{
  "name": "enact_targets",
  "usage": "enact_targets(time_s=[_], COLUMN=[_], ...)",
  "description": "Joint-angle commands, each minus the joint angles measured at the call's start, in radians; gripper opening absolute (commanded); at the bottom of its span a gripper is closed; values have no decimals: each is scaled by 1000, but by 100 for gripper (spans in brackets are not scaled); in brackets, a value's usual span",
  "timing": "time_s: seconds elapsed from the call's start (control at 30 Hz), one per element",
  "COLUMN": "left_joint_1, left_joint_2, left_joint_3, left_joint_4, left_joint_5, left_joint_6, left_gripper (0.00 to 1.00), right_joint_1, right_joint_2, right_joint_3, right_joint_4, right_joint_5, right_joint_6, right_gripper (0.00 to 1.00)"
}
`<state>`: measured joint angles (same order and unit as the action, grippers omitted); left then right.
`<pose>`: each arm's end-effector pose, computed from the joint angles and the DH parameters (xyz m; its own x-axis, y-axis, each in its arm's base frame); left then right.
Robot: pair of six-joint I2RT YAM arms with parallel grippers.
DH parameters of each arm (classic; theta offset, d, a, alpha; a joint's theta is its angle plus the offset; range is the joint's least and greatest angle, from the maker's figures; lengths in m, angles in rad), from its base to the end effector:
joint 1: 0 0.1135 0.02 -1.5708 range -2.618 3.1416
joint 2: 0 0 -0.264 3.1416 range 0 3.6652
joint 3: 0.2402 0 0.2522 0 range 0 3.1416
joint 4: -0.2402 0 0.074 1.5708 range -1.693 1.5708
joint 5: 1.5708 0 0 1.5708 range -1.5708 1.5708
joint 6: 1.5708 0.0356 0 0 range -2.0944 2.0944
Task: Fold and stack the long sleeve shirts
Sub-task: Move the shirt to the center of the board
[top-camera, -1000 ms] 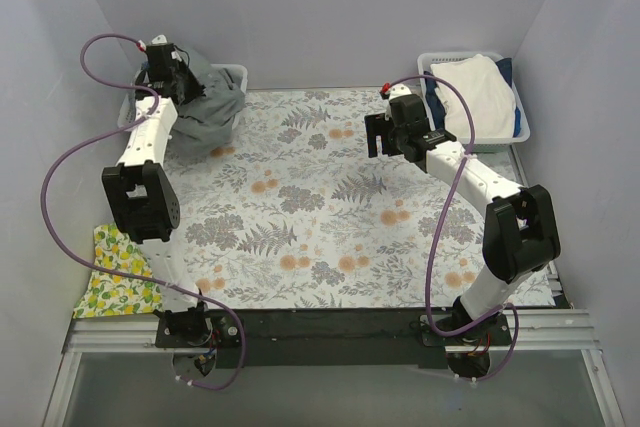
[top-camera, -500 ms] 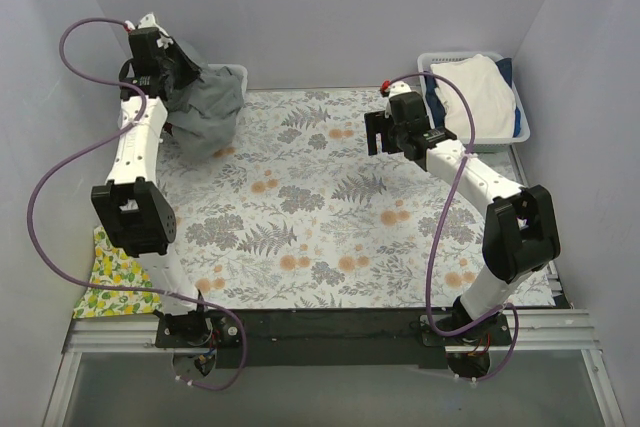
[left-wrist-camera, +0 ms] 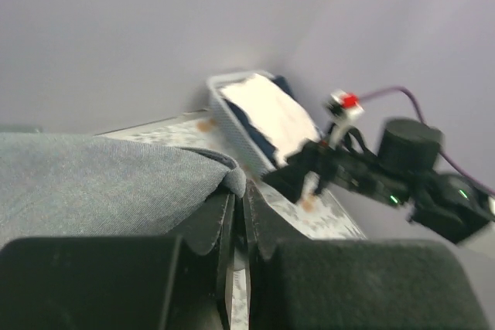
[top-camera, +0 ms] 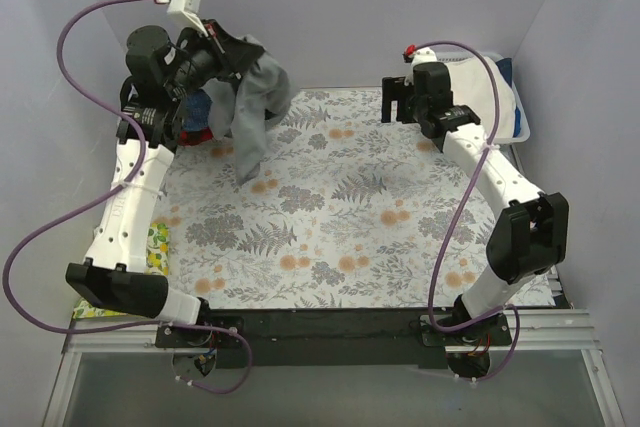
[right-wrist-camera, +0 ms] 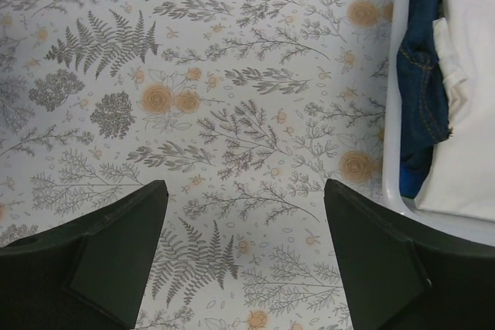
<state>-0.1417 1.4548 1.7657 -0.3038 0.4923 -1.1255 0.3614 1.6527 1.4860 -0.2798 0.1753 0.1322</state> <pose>0.3042 -0.0604 0.5085 -0.5316 -0.7275 -0.4337 0.2615 0.3461 -0.9010 0.3684 0.1326 0.3480 -0.4269 -0.0226 -0.9040 -0.1460 0.9883 0.0442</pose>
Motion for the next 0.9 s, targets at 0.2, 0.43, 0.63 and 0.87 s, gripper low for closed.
enact_targets(time_s=[0.2, 0.43, 0.63, 0.87], left_joint_1=[-140, -171, -171, -171], left_joint_2=[-249, -496, -599, -565], left_joint_3=[-251, -668, -838, -775], left_joint_4=[69, -173, -241, -232], left_joint_5=[262, 61, -115, -552], left_joint_6=[1, -57, -8, -53], left_gripper=[0, 0, 35, 83], right_joint_1=[-105, -122, -79, 115], right_joint_2=[-146, -160, -84, 76], right_joint_3=[30, -46, -86, 69], right_joint_4=[-9, -6, 8, -65], right_joint_5=[3, -28, -279, -358], right_joint_6=[30, 35, -23, -101], right_gripper=[91, 91, 91, 94])
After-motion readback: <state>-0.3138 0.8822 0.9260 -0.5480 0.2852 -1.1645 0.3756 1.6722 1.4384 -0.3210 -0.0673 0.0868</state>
